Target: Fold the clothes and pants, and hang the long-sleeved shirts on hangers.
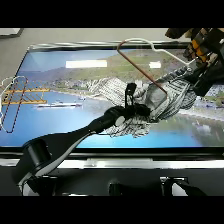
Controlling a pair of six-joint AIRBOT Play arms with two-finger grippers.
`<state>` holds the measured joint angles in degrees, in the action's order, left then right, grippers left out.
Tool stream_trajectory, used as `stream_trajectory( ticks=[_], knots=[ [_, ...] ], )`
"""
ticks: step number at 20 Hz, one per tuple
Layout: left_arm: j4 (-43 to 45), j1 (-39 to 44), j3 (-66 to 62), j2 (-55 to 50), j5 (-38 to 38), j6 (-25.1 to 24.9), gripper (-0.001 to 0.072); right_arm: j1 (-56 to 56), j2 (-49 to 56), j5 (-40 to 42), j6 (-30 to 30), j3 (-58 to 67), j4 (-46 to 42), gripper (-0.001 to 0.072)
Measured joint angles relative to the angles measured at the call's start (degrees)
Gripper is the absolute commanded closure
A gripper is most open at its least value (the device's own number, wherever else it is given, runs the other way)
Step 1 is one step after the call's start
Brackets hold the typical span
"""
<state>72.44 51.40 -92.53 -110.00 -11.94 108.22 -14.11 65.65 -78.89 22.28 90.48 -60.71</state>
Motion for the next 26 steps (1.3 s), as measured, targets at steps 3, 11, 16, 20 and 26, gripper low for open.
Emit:
stream_trajectory(
  ticks=[3,11,16,20,26],
  knots=[
    [0.0,-3.2,0.0,3.9,-6.1,-0.2,0.0680,0.0,-1.0,-0.2,2.2,0.0,-0.3,0.0675],
    [0.1,-12.5,-0.1,14.7,-22.0,-3.1,0.0679,0.1,-3.1,-2.0,6.3,0.0,-1.9,0.0676],
    [-0.3,-14.4,0.0,17.1,-24.2,-3.9,0.0679,0.1,-3.2,-0.3,10.7,-1.9,-1.4,0.0676],
    [-0.5,-14.8,-0.1,17.6,-24.5,-4.2,0.0679,0.1,-3.1,2.0,17.5,-4.8,-1.2,0.0677],
    [-0.5,-15.6,-1.6,17.7,-24.6,-4.7,0.0679,0.1,-3.0,5.5,25.9,-6.1,-1.2,0.0677]
  ],
)
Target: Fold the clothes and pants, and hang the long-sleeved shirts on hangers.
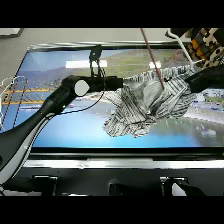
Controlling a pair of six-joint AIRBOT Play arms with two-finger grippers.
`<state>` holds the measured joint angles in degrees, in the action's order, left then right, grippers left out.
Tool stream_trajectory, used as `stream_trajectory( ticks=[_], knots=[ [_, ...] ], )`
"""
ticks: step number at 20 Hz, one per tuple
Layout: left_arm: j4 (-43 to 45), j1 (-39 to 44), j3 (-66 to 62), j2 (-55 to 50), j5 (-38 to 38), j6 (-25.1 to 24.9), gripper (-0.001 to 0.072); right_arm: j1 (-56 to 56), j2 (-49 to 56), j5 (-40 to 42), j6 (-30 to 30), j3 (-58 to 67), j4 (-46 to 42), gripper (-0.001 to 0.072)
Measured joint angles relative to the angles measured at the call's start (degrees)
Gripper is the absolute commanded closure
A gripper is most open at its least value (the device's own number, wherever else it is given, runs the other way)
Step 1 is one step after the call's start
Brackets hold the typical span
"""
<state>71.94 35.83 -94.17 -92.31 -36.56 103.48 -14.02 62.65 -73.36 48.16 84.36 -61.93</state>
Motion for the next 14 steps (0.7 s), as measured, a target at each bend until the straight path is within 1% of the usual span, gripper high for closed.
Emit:
stream_trajectory(
  ticks=[3,7,14],
  knots=[
    [0.0,-1.1,-1.0,0.0,-0.4,-0.1,0.0679,0.0,0.4,0.3,4.5,-0.1,0.2,0.0678],
    [-0.1,-2.5,-1.7,-0.1,-2.3,-0.3,0.0679,0.6,0.6,-0.8,7.5,-0.2,-1.6,0.0678],
    [0.0,-3.4,-2.0,-0.2,-5.5,-1.5,0.0678,11.2,1.8,-1.2,9.3,-0.1,-13.4,0.0678]
  ],
)
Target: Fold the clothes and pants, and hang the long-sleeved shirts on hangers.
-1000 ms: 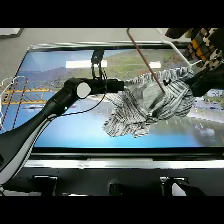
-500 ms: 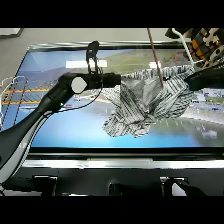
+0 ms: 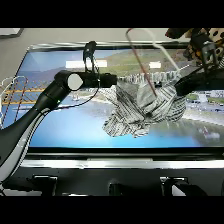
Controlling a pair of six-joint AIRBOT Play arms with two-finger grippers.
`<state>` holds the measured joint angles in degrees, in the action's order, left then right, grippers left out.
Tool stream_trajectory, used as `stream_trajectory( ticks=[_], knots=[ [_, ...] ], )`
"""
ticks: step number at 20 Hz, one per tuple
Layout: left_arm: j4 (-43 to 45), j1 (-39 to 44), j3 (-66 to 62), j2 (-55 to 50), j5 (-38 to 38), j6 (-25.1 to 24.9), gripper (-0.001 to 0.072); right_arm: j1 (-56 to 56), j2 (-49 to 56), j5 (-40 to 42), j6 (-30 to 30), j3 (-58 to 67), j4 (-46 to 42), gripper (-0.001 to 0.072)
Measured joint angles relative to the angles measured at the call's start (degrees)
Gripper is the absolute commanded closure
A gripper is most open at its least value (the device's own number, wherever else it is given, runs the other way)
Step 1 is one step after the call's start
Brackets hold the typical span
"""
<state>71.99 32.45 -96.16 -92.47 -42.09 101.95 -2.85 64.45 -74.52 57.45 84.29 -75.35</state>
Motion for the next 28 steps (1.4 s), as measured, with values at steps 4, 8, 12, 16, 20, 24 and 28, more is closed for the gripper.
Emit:
stream_trajectory(
  ticks=[4,8,12,16,20,24,28],
  knots=[
    [0.0,-0.3,0.0,-0.2,-1.5,-1.1,0.0677,4.9,0.2,-2.1,1.4,0.0,-5.9,0.0678],
    [-0.1,-1.4,0.0,-0.2,-3.5,-2.4,0.0677,8.0,0.3,-3.9,4.3,0.0,-10.4,0.0678],
    [-1.1,-2.4,0.0,-0.5,-4.5,-4.7,0.0677,8.9,-0.3,-5.7,6.2,0.0,-11.6,0.0678],
    [-2.8,-3.4,0.0,-1.9,-4.7,-7.1,0.0677,9.2,-1.2,-8.3,7.8,0.0,-11.6,0.0678],
    [-5.3,-4.0,-1.7,-3.9,-4.9,-11.3,0.0677,10.5,-1.1,-8.9,8.3,0.0,-11.2,0.0678],
    [-6.4,-5.2,-5.7,-6.1,-5.9,-14.3,0.0677,15.2,1.2,-8.6,9.2,-0.1,-12.8,0.0678],
    [-6.8,-7.4,-7.6,-7.0,-8.0,-16.0,0.0677,18.6,3.6,-8.4,11.3,-0.1,-16.0,0.0678]
  ],
)
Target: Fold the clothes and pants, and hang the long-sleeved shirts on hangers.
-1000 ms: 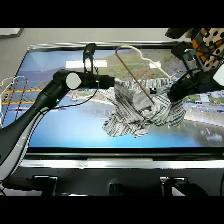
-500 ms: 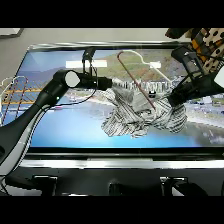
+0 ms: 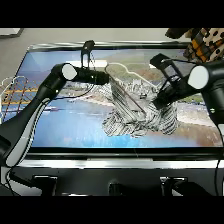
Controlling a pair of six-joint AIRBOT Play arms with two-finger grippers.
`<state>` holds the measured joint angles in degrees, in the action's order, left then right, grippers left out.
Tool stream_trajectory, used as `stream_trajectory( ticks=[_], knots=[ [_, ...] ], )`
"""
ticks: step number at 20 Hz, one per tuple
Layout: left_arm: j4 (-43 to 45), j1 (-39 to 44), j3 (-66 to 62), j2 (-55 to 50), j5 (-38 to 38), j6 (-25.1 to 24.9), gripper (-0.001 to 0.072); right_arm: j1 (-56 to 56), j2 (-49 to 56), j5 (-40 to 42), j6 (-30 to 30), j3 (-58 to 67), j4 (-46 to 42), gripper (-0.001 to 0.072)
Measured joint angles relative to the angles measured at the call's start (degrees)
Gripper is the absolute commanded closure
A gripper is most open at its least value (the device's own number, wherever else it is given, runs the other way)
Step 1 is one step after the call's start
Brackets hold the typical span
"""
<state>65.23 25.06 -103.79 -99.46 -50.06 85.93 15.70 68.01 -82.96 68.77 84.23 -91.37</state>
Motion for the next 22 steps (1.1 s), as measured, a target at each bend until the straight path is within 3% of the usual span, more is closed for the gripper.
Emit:
stream_trajectory(
  ticks=[8,22],
  knots=[
    [-0.7,-2.3,-1.0,-0.3,-2.7,-4.3,0.0676,1.3,1.6,-0.5,2.9,0.0,-4.3,0.0678],
    [-0.8,-3.8,-3.8,-2.7,-4.5,-6.0,0.0676,6.1,5.5,-0.8,4.2,0.0,-6.9,0.0678]
  ],
)
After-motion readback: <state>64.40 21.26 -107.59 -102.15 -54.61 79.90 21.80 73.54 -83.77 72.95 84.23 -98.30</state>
